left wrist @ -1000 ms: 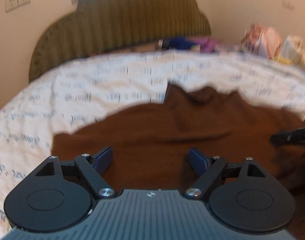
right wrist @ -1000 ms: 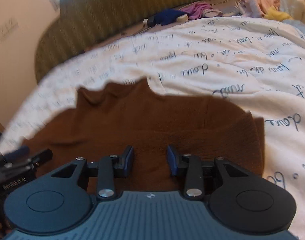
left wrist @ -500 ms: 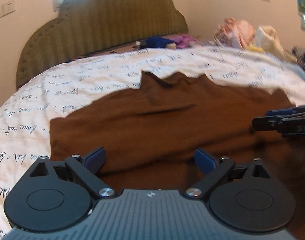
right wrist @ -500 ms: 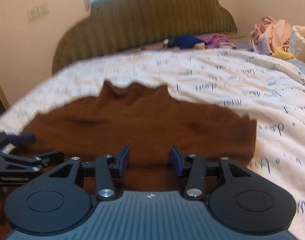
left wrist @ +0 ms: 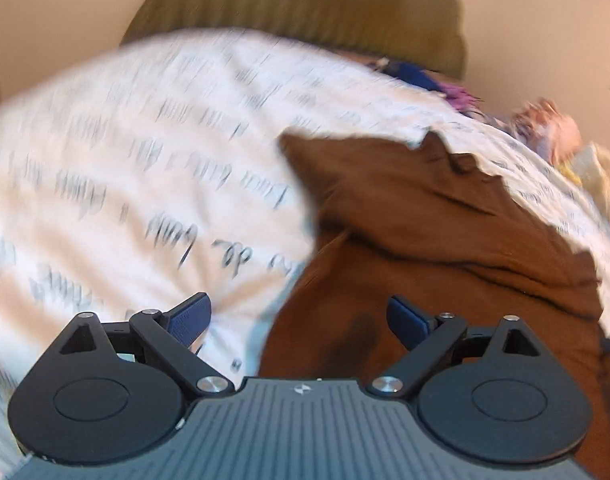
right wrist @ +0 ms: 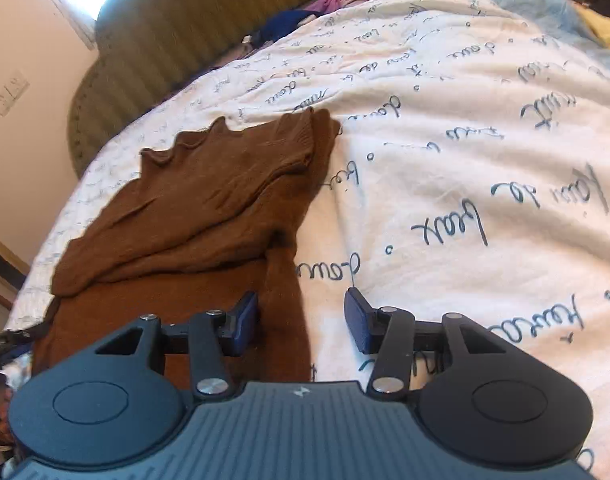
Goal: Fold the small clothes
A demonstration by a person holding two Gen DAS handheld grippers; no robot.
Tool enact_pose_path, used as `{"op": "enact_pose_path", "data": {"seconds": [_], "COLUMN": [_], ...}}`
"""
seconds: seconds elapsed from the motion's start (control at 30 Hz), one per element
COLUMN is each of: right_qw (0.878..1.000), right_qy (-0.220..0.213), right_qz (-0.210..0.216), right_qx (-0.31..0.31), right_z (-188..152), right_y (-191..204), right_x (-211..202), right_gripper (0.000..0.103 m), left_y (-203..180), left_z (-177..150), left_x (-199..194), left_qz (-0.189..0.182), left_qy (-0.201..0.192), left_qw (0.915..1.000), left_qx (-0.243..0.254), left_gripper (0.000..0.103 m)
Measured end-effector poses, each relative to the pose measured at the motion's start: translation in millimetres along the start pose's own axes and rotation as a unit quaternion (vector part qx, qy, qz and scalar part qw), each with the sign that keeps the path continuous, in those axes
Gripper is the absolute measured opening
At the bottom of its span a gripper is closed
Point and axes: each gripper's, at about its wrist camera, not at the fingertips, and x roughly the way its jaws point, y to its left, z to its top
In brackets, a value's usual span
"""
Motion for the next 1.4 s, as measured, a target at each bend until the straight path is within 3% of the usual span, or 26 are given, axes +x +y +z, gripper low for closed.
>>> {"op": "enact_pose_path", "data": {"seconds": [0.07, 0.1, 0.13, 0.17, 0.2, 0.23, 0.37, 0.53, 0.6, 0.67, 0.73, 0.8, 0.83, 0.87, 0.9, 0.93, 1.03, 1.17, 1.3, 1.33, 1.37, 1.4], "right_qw": [1.000, 0.999, 0.999, 0.999, 0.999, 0.999, 0.999, 1.000, 0.997, 0.994, 0.991, 0.989, 0.989, 0.990, 0.990, 0.992, 0.994, 0.997, 0.995, 0.993, 0.991, 0.989], "right_qy": [0.007, 0.008, 0.019, 0.032, 0.029, 0.022, 0.003, -0.002, 0.022, 0.034, 0.054, 0.080, 0.074, 0.074, 0.074, 0.072, 0.069, 0.047, 0.050, 0.057, 0.072, 0.084], "right_qz": [0.019, 0.031, 0.043, 0.037, 0.027, 0.020, -0.013, 0.017, 0.043, 0.076, 0.099, 0.103, 0.110, 0.111, 0.109, 0.098, 0.081, 0.062, 0.081, 0.081, 0.084, 0.093], "right_qx": [0.006, 0.006, -0.003, -0.009, -0.021, -0.037, -0.035, 0.010, 0.060, 0.073, 0.067, 0.065, 0.060, 0.053, 0.047, 0.039, 0.013, 0.021, 0.044, 0.059, 0.073, 0.081], "right_z": [0, 0, 1, 1, 0, 2, 3, 1, 0, -8, -23, -41, -48, -51, -54, -55, -59, -61, -63, -63, -64, -67], "right_y": [2, 4, 7, 11, 14, 18, -2, -15, -20, -19, -15, -12, -10, -8, -6, -3, -2, -19, -25, -25, -26, -26], "right_x": [2, 4, 9, 13, 13, 11, -2, -3, -8, -18, -25, -26, -30, -32, -35, -37, -38, -48, -48, -50, -54, -60], "right_gripper": [0.046, 0.026, 0.004, 0.004, 0.004, 0.004, 0.003, 0.007, 0.016, 0.026, 0.031, 0.031, 0.030, 0.030, 0.024, 0.003, 0.003, 0.003, 0.004, 0.005, 0.006, 0.010], "left_y": [0, -2, -4, -9, -15, -22, -23, -23, -17, -10, -3, 5, 7, 5, 2, 1, 9, 12, 9, 12, 16, 20], "left_z": [-1, 0, 0, 0, 0, 0, -4, -13, -16, -23, -32, -41, -46, -48, -50, -52, -54, -59, -62, -62, -63, -66], "left_x": [-3, -3, -4, -3, 0, 2, 2, -5, -15, -31, -46, -50, -52, -54, -55, -54, -52, -57, -63, -67, -73, -82], "left_qz": [-0.017, -0.034, -0.058, -0.082, -0.089, -0.078, -0.046, -0.050, -0.064, -0.080, -0.087, -0.108, -0.116, -0.119, -0.118, -0.111, -0.106, -0.084, -0.091, -0.105, -0.123, -0.139], "left_qy": [-0.009, -0.006, -0.004, 0.001, 0.019, 0.033, 0.023, 0.006, 0.013, 0.007, 0.001, 0.025, 0.033, 0.034, 0.038, 0.046, 0.045, 0.028, 0.025, 0.031, 0.037, 0.037], "left_qw": [0.9998, 0.9993, 0.9981, 0.9965, 0.9958, 0.9964, 0.9983, 0.9968, 0.9966, 0.9961, 0.9958, 0.9938, 0.9926, 0.9923, 0.9922, 0.9924, 0.9933, 0.9947, 0.9944, 0.9935, 0.9916, 0.9897], "left_qx": [-0.009, -0.016, -0.021, -0.018, -0.010, -0.003, 0.027, 0.062, 0.049, 0.038, 0.027, 0.004, -0.004, 0.004, 0.018, 0.023, 0.013, 0.052, 0.047, 0.031, 0.015, -0.001], "left_gripper": [0.092, 0.092, 0.085, 0.049, 0.019, 0.009, 0.012, 0.022, 0.044, 0.079, 0.086, 0.080, 0.072, 0.057, 0.041, 0.005, 0.010, 0.013, 0.020, 0.033, 0.057, 0.069]}}
